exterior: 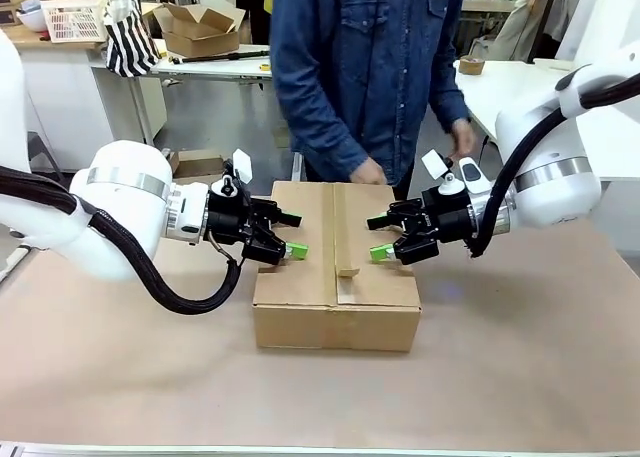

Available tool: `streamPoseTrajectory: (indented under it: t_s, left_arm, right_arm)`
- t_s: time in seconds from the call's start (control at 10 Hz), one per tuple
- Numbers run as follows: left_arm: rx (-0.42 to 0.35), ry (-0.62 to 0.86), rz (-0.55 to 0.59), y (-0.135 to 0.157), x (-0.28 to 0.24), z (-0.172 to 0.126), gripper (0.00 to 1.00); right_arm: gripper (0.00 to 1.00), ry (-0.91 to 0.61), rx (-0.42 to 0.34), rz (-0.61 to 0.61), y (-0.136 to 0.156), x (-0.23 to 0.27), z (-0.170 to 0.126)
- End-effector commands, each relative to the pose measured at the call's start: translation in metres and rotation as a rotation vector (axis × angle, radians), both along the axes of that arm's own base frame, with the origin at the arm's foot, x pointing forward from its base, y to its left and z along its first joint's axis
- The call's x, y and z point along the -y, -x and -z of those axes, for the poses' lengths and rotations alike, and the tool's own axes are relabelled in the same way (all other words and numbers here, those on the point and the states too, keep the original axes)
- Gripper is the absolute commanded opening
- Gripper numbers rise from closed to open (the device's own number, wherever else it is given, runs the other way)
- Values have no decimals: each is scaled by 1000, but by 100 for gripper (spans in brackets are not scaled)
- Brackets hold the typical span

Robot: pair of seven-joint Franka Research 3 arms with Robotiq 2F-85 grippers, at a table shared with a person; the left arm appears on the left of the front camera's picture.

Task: Pack the gift set into the box.
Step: Press and hold the closed box until the human finishes sealing it.

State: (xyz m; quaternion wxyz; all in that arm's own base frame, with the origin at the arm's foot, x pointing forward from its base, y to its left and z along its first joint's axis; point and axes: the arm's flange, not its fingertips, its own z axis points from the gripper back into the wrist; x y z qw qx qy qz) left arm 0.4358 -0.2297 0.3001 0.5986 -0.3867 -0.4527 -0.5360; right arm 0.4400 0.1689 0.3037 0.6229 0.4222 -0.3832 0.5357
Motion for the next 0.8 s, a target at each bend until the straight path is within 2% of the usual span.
streamPoseTrajectory:
  t_s: [0.0, 0.7]
  left_arm:
    - [-4, 0, 0, 1, -1, 2, 100]
    - [-4, 0, 0, 1, -1, 2, 100]
  right_arm:
    - [100, 0, 0, 17, 0, 0, 1]
    - [100, 0, 0, 17, 0, 0, 1]
